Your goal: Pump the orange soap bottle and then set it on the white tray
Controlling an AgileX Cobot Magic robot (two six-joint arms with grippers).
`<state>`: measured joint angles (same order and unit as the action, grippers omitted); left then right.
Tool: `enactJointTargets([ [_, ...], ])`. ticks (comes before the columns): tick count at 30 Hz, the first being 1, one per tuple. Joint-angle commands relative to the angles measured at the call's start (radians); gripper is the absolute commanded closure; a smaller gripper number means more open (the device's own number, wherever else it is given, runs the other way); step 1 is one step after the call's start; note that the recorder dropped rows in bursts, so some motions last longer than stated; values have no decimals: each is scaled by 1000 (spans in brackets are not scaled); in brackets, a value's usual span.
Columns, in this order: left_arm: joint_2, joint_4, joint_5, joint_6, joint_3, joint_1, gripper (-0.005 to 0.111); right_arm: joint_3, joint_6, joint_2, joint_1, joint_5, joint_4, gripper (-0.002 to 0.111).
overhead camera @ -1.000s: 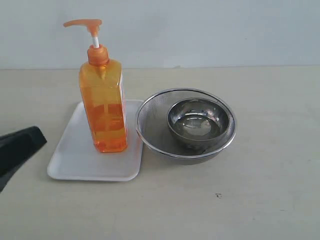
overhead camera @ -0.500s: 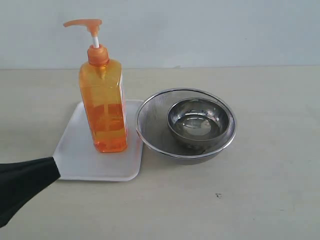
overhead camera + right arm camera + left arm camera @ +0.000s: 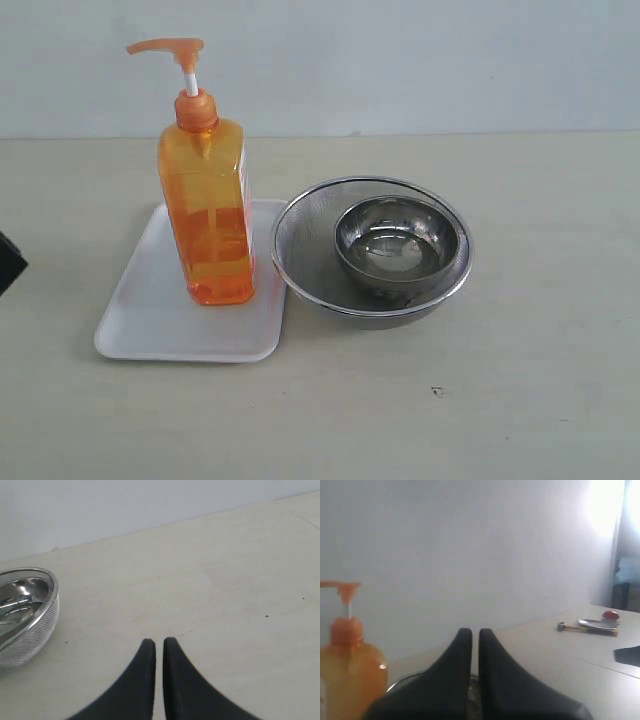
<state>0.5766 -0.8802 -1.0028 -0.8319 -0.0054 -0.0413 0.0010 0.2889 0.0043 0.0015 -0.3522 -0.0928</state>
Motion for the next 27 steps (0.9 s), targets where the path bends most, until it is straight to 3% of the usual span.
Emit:
enactJointTargets([
  [1, -152, 134, 347, -27, -1, -65, 102, -1, -1, -4, -1, 9, -1, 107],
  [10, -401, 144, 672, -63, 3, -64, 102, -1, -1, -4, -1, 9, -1, 107],
  [17, -570, 144, 849, -114, 5, -145, 102, -1, 0, -4, -1, 3, 3, 107],
  [23, -577, 144, 927, -121, 5, -166, 102, -1, 1, -4, -1, 5, 3, 107],
  [27, -577, 167, 1065, -177, 5, -166, 102, -1, 1, -4, -1, 5, 1, 107],
])
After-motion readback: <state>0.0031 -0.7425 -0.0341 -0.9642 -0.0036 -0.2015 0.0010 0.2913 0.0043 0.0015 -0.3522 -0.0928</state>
